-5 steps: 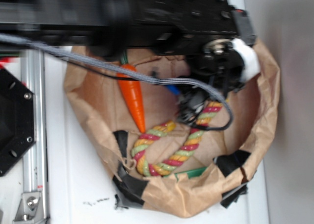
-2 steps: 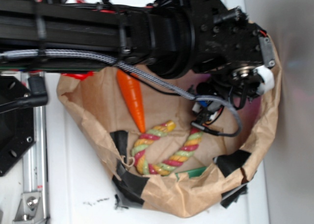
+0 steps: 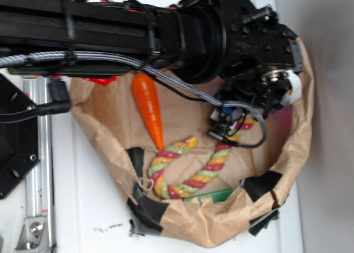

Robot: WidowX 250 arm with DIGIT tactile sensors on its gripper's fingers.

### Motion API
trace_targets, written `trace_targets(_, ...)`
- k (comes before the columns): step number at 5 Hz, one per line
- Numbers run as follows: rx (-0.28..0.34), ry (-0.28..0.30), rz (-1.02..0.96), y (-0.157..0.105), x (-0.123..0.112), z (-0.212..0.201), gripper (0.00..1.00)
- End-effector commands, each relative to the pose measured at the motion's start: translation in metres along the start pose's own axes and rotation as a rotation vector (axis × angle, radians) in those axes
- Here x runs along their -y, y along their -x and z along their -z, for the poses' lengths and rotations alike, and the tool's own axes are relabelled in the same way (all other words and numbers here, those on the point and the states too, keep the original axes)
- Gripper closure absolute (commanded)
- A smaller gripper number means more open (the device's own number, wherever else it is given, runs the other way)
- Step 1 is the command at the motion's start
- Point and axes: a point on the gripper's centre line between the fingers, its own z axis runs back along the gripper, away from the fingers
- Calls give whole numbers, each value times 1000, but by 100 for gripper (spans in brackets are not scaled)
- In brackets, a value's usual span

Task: Grab the rock.

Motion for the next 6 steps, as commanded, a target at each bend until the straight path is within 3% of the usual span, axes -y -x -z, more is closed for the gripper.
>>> trace_targets(1,55,-2,-33,12,17,-39,100)
trace_targets(2,61,-19,-95,16,25,-72,100)
trace_targets(3,13,-43,-224,23,30,-101,100)
trace_targets(4,9,-62,-301,24,31,-114,100)
trace_targets(5,36,-21,-349,38,33,-133,100)
trace_targets(6,-49,-49,-433,49,37,-144,100)
